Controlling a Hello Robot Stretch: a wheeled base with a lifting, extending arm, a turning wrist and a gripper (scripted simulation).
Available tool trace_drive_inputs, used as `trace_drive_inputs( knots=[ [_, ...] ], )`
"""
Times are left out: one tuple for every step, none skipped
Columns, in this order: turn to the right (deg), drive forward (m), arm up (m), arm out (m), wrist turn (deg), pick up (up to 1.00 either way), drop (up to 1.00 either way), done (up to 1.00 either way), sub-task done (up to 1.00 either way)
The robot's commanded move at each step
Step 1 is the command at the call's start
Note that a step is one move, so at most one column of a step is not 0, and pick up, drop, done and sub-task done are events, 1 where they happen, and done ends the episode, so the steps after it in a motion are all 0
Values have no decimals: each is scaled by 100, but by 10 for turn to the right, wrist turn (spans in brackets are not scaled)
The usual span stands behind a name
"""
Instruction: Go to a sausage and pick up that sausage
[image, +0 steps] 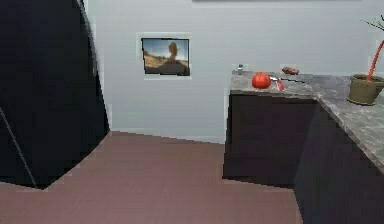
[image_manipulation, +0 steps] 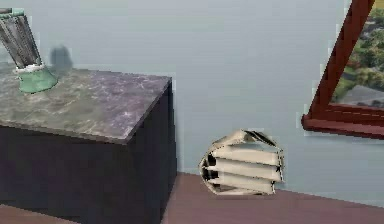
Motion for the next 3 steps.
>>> trace_drive_inputs(
  knots=[
    [90,0,0,0,0,0,0,0,0],
    [0,100,0,0,0,0,0,0,0],
    [-450,0,0,0,0,0,0,0,0]
  ],
)
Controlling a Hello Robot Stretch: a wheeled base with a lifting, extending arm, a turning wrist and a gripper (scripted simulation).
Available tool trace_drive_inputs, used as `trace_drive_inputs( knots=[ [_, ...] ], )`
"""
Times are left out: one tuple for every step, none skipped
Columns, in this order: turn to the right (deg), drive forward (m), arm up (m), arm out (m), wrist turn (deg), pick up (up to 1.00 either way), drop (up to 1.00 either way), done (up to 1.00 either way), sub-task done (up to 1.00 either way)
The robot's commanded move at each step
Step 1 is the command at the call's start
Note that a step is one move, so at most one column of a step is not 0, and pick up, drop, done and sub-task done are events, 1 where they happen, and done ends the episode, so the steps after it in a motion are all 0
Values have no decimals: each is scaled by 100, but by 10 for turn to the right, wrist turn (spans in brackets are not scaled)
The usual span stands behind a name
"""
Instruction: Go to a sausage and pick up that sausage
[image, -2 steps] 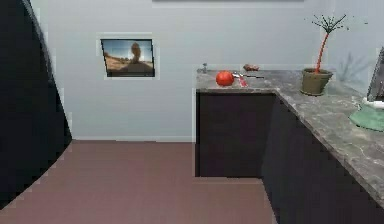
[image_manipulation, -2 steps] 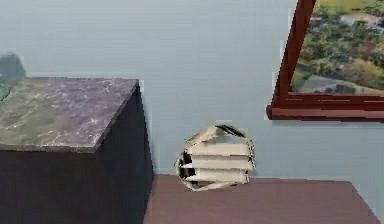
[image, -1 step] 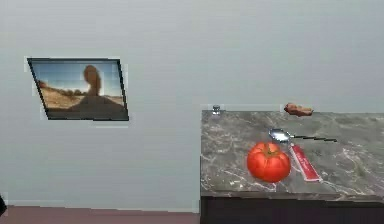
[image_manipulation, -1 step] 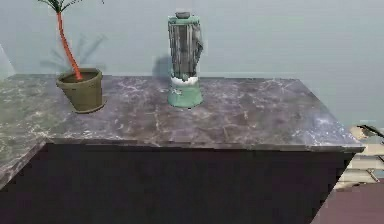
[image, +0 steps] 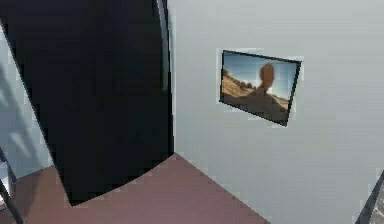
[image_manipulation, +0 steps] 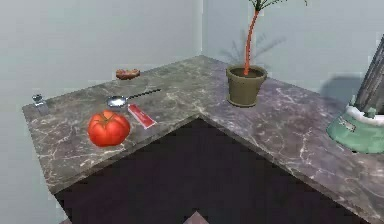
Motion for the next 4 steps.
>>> trace_drive_inputs(
  knots=[
    [-120,0,0,0,0,0,0,0,0],
    [-30,0,0,0,0,0,0,0,0],
    [330,0,0,0,0,0,0,0,0],
    [0,50,0,0,0,0,0,0,0]
  ],
)
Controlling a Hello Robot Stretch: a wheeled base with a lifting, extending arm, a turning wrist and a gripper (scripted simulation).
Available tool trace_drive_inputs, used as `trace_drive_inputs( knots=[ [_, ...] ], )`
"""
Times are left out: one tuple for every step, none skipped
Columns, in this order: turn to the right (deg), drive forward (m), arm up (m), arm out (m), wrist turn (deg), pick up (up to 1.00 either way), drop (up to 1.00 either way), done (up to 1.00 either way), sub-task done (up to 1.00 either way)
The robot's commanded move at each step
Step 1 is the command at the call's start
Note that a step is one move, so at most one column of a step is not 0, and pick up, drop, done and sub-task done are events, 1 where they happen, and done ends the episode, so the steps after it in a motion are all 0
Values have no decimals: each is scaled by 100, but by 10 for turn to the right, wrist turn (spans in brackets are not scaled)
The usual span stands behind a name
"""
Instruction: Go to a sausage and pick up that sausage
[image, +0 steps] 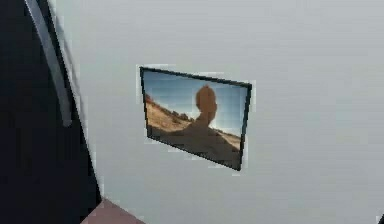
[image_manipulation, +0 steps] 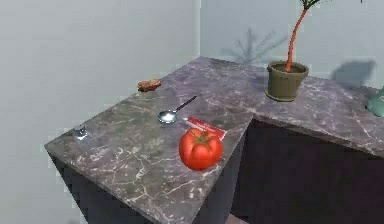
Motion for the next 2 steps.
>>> trace_drive_inputs(
  knots=[
    [210,0,0,0,0,0,0,0,0],
    [0,30,0,0,0,0,0,0,0]
  ],
)
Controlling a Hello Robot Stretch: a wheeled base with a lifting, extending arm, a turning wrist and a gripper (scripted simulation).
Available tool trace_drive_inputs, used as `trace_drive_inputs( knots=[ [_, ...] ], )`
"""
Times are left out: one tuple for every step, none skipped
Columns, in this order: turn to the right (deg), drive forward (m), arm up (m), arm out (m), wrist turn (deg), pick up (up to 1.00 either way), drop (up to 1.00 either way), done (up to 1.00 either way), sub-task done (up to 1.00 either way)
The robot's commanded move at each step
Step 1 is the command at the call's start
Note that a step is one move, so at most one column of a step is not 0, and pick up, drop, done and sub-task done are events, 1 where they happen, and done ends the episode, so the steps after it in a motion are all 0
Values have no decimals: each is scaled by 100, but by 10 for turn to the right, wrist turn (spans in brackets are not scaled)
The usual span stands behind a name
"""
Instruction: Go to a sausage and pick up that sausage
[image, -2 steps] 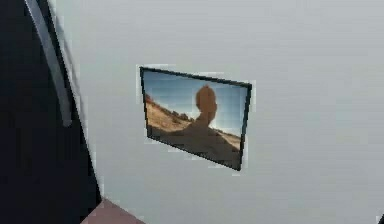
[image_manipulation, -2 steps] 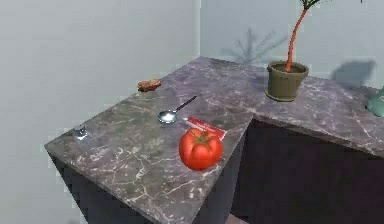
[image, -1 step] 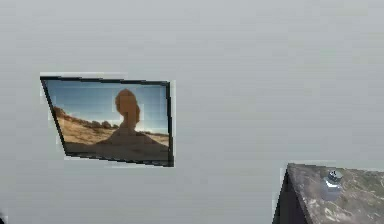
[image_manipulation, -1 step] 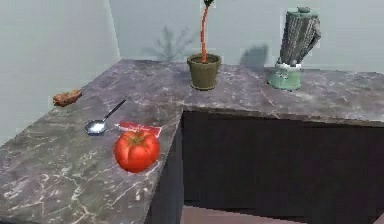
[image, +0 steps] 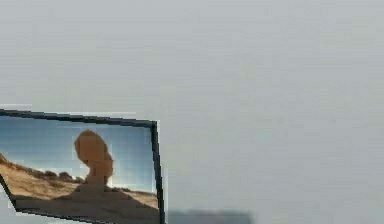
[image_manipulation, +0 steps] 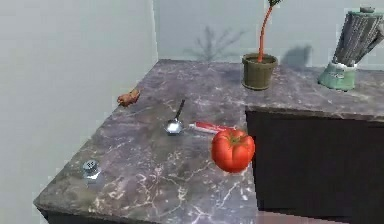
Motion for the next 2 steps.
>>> trace_drive_inputs(
  knots=[
    [-120,0,0,0,0,0,0,0,0],
    [-450,0,0,0,0,0,0,0,0]
  ],
)
